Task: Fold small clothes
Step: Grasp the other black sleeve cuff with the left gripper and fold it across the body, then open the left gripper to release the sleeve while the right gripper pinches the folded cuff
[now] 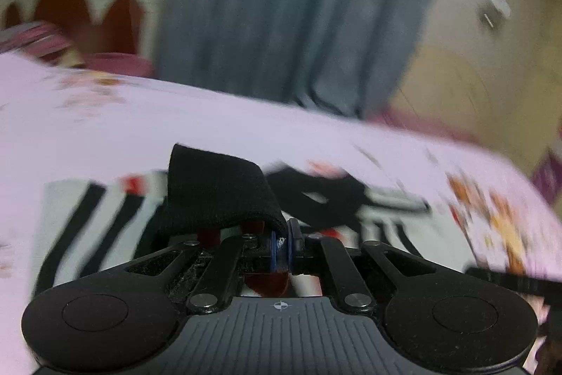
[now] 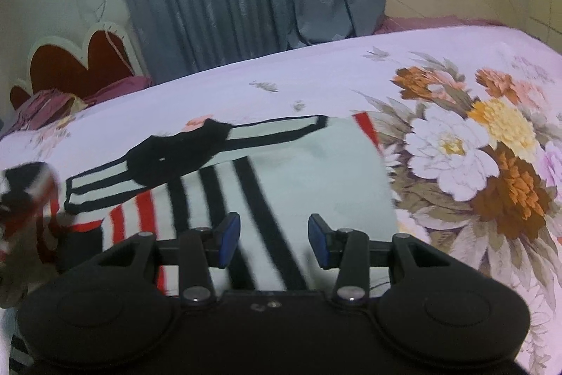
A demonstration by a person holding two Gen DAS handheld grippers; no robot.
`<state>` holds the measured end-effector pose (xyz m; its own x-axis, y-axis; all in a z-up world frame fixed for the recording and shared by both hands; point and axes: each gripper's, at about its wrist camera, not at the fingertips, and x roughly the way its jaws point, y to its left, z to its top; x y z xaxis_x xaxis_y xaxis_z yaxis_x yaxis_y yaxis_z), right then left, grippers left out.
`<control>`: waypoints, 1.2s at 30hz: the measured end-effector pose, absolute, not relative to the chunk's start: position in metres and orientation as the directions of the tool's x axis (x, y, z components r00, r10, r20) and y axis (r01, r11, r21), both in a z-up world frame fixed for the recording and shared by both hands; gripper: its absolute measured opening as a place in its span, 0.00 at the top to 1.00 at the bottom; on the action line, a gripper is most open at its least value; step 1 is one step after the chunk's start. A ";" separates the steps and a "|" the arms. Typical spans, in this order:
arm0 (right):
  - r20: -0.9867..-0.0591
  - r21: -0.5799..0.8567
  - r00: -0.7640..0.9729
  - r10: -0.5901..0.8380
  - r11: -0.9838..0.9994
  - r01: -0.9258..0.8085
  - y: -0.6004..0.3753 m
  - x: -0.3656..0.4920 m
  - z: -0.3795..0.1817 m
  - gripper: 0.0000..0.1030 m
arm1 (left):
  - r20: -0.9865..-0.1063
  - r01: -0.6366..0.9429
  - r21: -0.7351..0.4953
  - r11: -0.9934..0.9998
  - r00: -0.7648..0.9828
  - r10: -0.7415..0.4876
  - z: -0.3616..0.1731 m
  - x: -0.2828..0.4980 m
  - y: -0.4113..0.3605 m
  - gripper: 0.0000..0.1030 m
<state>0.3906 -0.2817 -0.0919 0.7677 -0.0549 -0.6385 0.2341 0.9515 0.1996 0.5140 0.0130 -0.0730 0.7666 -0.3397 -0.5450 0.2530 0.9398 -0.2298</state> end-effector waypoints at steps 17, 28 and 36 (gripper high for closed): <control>-0.611 0.418 0.783 0.119 0.888 0.192 -0.338 0.383 -0.109 0.45 | -0.616 0.458 -0.102 0.883 0.668 -0.417 -0.094 0.446 -0.095 0.43; -0.654 0.428 0.724 0.220 0.897 0.114 -0.292 0.419 -0.128 0.53 | -0.646 0.075 -0.017 0.997 0.761 -0.068 -0.115 0.383 0.104 0.47; -0.678 0.223 0.721 0.142 0.975 0.017 -0.257 0.436 -0.118 0.93 | -0.651 0.084 -0.009 0.996 0.756 -0.070 -0.123 0.413 0.114 0.84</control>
<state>0.4356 -0.2566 -0.1176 0.7214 0.1425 -0.6777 0.0166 0.9748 0.2226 0.4133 0.1141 -0.1231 0.7563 -0.0697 -0.6505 0.0839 0.9964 -0.0092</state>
